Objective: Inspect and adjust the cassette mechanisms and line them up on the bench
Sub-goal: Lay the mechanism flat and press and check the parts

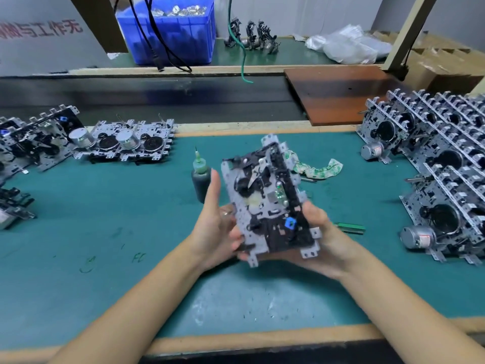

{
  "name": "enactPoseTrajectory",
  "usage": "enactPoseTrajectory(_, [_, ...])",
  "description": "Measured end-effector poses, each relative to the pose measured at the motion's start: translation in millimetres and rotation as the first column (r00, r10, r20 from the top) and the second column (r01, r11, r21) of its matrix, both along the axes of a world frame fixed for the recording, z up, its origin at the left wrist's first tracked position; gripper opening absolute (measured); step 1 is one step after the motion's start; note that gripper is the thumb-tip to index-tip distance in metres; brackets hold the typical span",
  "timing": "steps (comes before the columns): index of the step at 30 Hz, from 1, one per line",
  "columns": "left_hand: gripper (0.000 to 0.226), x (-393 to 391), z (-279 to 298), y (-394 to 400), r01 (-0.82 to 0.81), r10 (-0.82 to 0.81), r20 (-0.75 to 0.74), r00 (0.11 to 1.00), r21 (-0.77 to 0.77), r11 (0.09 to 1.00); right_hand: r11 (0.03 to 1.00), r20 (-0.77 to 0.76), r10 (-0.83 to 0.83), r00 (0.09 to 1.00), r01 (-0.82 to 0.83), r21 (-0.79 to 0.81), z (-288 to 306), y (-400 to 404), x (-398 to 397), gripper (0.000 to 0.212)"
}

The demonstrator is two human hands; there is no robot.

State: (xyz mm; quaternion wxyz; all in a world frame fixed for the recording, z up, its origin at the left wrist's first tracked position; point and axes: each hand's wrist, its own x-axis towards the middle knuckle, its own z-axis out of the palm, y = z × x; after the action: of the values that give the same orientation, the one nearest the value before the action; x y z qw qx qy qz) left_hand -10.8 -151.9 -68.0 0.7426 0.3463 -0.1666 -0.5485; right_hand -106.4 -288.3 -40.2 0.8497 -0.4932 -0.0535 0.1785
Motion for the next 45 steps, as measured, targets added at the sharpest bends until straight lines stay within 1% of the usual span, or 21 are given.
enactPoseTrajectory(1, [0.073, -1.5, -1.1, -0.2, 0.033, -0.037, -0.055, 0.998, -0.077, 0.996, 0.997, -0.048, 0.029, 0.998, -0.025, 0.074, -4.0, 4.8, -1.1, 0.087])
enactPoseTrajectory(3, [0.075, -1.1, -5.9, 2.6, -0.022, 0.020, -0.047, 0.999, -0.039, 0.999, 0.997, -0.107, 0.005, 0.994, 0.003, 0.075, -9.7, 8.8, -2.6, 0.087])
enactPoseTrajectory(5, [0.086, 1.7, -8.3, 11.2, -0.001, -0.006, -0.081, 0.997, -0.084, 0.996, 0.974, -0.046, -0.135, 0.990, 0.124, -0.189, -8.6, 9.5, -2.9, 0.053])
enactPoseTrajectory(6, [0.085, 3.9, -4.9, 14.9, -0.015, 0.003, -0.109, 0.994, -0.110, 0.994, 0.907, 0.031, -0.226, 0.974, 0.222, -0.357, -7.6, 6.6, -4.2, 0.032])
enactPoseTrajectory(7, [0.083, 7.6, -4.7, 16.5, -0.026, 0.008, -0.132, 0.991, -0.132, 0.991, 0.786, 0.147, -0.313, 0.938, 0.343, -0.514, -7.7, 0.4, -6.6, 0.017])
enactPoseTrajectory(8, [0.083, 10.7, -6.0, 18.2, -0.036, 0.019, -0.135, 0.991, -0.120, 0.992, 0.598, 0.298, -0.370, 0.880, 0.471, -0.649, -7.9, -8.4, -9.9, 0.009])
enactPoseTrajectory(10, [0.088, 12.3, -8.5, 15.3, -0.044, 0.029, -0.165, 0.986, -0.087, 0.995, 0.116, 0.558, -0.292, 0.777, 0.608, -0.785, -9.8, -28.1, -16.6, 0.010])
enactPoseTrajectory(11, [0.088, 11.5, -9.1, 12.9, -0.027, 0.010, -0.180, 0.984, -0.090, 0.996, -0.063, 0.588, -0.205, 0.783, 0.589, -0.806, -12.5, -36.8, -19.3, 0.015])
enactPoseTrajectory(14, [0.081, 9.8, -9.5, 8.3, 0.038, -0.052, -0.183, 0.982, -0.082, 0.996, -0.378, 0.377, -0.062, 0.924, 0.328, -0.866, -20.7, -50.8, -18.6, 0.022])
enactPoseTrajectory(16, [0.084, 10.8, -14.6, 7.9, 0.040, -0.048, -0.202, 0.978, -0.041, 0.998, -0.452, 0.293, 0.007, 0.956, 0.264, -0.852, -25.3, -56.9, -11.9, 0.016])
enactPoseTrajectory(17, [0.085, 11.3, -17.3, 7.3, 0.038, -0.043, -0.225, 0.973, -0.026, 0.999, -0.401, 0.273, 0.013, 0.962, 0.256, -0.880, -23.7, -60.0, -7.9, 0.015])
enactPoseTrajectory(18, [0.086, 11.4, -18.7, 6.5, 0.034, -0.035, -0.249, 0.968, -0.012, 0.999, -0.249, 0.256, -0.029, 0.966, 0.241, -0.938, -19.5, -62.6, -3.4, 0.016])
enactPoseTrajectory(19, [0.087, 11.6, -19.5, 5.4, 0.022, -0.020, -0.275, 0.961, 0.003, 1.000, 0.020, 0.226, -0.106, 0.968, 0.230, -0.973, -14.6, -64.6, 1.6, 0.016])
enactPoseTrajectory(20, [0.088, 12.1, -19.6, 4.6, 0.006, 0.000, -0.296, 0.955, 0.019, 1.000, 0.341, 0.189, -0.181, 0.965, 0.241, -0.909, -9.4, -64.7, 5.7, 0.016])
enactPoseTrajectory(21, [0.088, 12.8, -19.2, 3.9, -0.007, 0.018, -0.311, 0.950, 0.034, 0.999, 0.599, 0.154, -0.226, 0.962, 0.262, -0.757, -6.2, -63.8, 8.8, 0.017])
enactPoseTrajectory(22, [0.089, 13.2, -19.2, 3.8, -0.014, 0.026, -0.316, 0.948, 0.041, 0.999, 0.762, 0.118, -0.245, 0.962, 0.266, -0.590, -4.1, -61.3, 11.4, 0.018])
enactPoseTrajectory(23, [0.088, 13.1, -19.2, 3.9, -0.016, 0.030, -0.315, 0.949, 0.047, 0.999, 0.842, 0.090, -0.236, 0.968, 0.250, -0.477, -3.3, -57.7, 14.4, 0.018])
enactPoseTrajectory(30, [0.077, 12.2, -20.9, 2.3, -0.058, 0.094, -0.303, 0.948, 0.126, 0.990, 0.907, -0.054, 0.028, 0.998, -0.048, -0.418, -11.0, -36.5, 13.7, 0.032])
enactPoseTrajectory(36, [0.076, 12.8, -21.5, 2.9, -0.068, 0.107, -0.304, 0.947, 0.136, 0.988, 0.853, -0.147, -0.018, 0.989, -0.061, -0.518, -11.6, -36.3, 9.9, 0.036])
enactPoseTrajectory(40, [0.077, 13.2, -21.6, 2.9, -0.069, 0.109, -0.296, 0.949, 0.145, 0.987, 0.857, -0.175, 0.015, 0.985, -0.103, -0.505, -11.8, -30.8, 8.8, 0.038])
enactPoseTrajectory(45, [0.073, 13.5, -21.7, 3.2, -0.079, 0.121, -0.287, 0.950, 0.154, 0.985, 0.865, -0.175, -0.035, 0.984, -0.057, -0.498, -13.5, -32.2, 9.4, 0.040])
